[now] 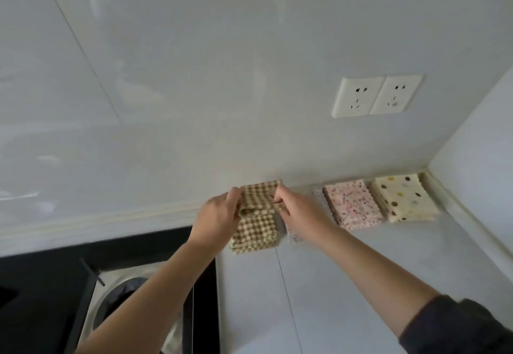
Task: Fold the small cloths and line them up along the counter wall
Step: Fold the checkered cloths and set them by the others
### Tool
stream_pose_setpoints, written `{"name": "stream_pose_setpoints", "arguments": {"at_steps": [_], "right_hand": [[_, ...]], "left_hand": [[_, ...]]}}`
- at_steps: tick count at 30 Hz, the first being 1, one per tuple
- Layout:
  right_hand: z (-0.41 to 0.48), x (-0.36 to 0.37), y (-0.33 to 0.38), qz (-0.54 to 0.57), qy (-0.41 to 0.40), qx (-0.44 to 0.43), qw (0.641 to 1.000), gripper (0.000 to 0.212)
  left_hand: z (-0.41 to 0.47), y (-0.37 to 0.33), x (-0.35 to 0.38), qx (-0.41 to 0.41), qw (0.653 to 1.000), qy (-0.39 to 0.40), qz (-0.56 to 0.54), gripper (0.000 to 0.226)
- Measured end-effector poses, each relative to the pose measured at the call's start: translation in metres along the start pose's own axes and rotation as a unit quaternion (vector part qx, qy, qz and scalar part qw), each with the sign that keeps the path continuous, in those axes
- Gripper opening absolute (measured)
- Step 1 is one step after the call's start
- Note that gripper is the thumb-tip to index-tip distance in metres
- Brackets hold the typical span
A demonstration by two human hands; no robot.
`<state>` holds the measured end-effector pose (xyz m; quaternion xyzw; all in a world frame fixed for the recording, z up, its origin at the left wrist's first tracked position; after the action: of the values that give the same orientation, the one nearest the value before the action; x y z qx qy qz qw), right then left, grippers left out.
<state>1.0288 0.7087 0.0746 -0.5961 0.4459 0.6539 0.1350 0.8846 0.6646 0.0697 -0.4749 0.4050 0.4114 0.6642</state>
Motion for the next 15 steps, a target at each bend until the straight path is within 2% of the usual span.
{"name": "stream_pose_setpoints", "arguments": {"at_steps": [2, 4, 6, 8, 10, 11, 13, 15], "right_hand": [[0.018, 0.024, -0.005, -0.071, 0.016, -0.011, 0.997, 0.031], [0.031, 0.078, -0.016, -0.148, 0.117, -0.015, 0.982, 0.050], [0.037, 0.118, -0.031, -0.202, 0.195, 0.003, 0.960, 0.056], [0.042, 0.129, -0.040, -0.214, 0.205, 0.016, 0.955, 0.057], [0.040, 0.130, -0.042, -0.216, 0.200, 0.017, 0.955, 0.056], [0.042, 0.128, -0.041, -0.218, 0.179, -0.003, 0.959, 0.055], [0.046, 0.126, -0.038, -0.205, 0.165, -0.027, 0.964, 0.058], [0.048, 0.121, -0.035, -0.213, 0.165, -0.027, 0.963, 0.071]], "left_hand": [[-0.001, 0.005, 0.026, 0.046, 0.995, -0.027, 0.084, 0.050], [-0.009, 0.019, 0.080, 0.046, 0.989, 0.060, 0.129, 0.062], [-0.022, 0.032, 0.122, 0.028, 0.983, 0.138, 0.119, 0.073], [-0.025, 0.032, 0.132, 0.037, 0.982, 0.145, 0.112, 0.059], [-0.022, 0.027, 0.121, 0.031, 0.986, 0.105, 0.126, 0.037], [-0.019, 0.029, 0.112, -0.005, 0.991, 0.091, 0.099, 0.033], [-0.013, 0.045, 0.096, -0.132, 0.988, 0.059, -0.046, 0.028], [-0.008, 0.065, 0.092, -0.282, 0.936, 0.063, -0.201, 0.018]]}}
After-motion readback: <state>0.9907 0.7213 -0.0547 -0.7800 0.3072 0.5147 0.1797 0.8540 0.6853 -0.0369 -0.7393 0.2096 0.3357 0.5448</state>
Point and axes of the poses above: each hand's wrist, its own z-axis towards the middle knuckle, its own x-axis out of the palm, y = z × x, the point moved 8 cm from there along z, towards the middle knuckle, and after that the axes turned 14 degrees about y, right-handed, at the moved point
